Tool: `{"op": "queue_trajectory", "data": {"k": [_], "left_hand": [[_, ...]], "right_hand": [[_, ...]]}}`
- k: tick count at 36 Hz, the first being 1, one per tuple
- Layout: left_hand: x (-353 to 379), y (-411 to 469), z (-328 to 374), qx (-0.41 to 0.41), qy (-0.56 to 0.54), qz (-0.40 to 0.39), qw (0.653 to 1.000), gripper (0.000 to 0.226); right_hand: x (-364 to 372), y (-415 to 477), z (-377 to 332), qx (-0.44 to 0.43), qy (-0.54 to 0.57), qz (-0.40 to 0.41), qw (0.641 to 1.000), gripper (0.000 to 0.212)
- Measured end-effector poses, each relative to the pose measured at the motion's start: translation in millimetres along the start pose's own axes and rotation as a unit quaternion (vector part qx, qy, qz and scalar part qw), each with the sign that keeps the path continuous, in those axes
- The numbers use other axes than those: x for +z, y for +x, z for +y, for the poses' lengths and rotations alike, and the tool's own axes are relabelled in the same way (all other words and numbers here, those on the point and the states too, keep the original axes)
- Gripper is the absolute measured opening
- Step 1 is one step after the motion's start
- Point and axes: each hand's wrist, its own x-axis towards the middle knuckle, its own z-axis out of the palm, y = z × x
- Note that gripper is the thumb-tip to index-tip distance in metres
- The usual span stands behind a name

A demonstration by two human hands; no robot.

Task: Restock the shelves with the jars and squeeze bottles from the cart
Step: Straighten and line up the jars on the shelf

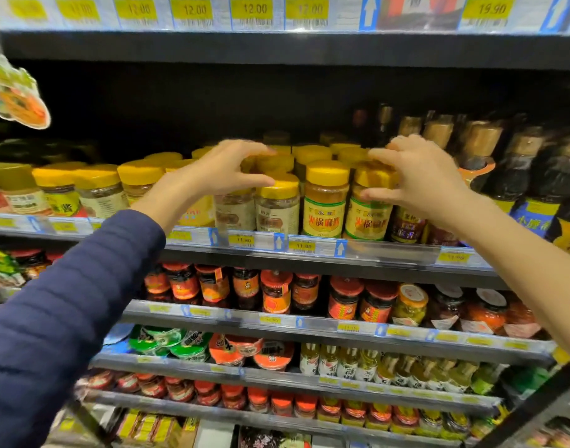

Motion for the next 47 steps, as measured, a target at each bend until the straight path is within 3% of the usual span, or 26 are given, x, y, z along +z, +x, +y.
{"op": "queue_trajectory", "data": {"k": [3, 7, 12, 17, 22, 47], "left_hand": [[-12, -11, -18, -0.029, 0.019, 0.011, 0.999, 0.059], [-19, -20, -35, -0.053, 0.051, -0.01, 0.997, 0.065], [-17, -24, -53, -0.049, 0.084, -0.069, 0.993, 0.076], [-12, -24, -58, -0.016, 0.191, -0.113, 0.975, 0.069], [-7, -26, -70, 0.017, 0.175, -0.091, 0.98, 0.058], [3, -24, -79, 0.057, 0.146, -0.017, 0.987, 0.066]], "right_hand": [[-10, 13, -19, -0.032, 0.098, 0.048, 0.994, 0.06], [-12, 35, -55, -0.078, 0.181, 0.002, 0.98, 0.057], [2, 58, -92, -0.086, 0.12, -0.074, 0.986, 0.064], [25, 68, -103, -0.074, 0.024, -0.118, 0.99, 0.062], [32, 73, -103, -0.077, -0.017, -0.123, 0.989, 0.06], [31, 80, -100, -0.069, 0.025, -0.15, 0.986, 0.048]]}}
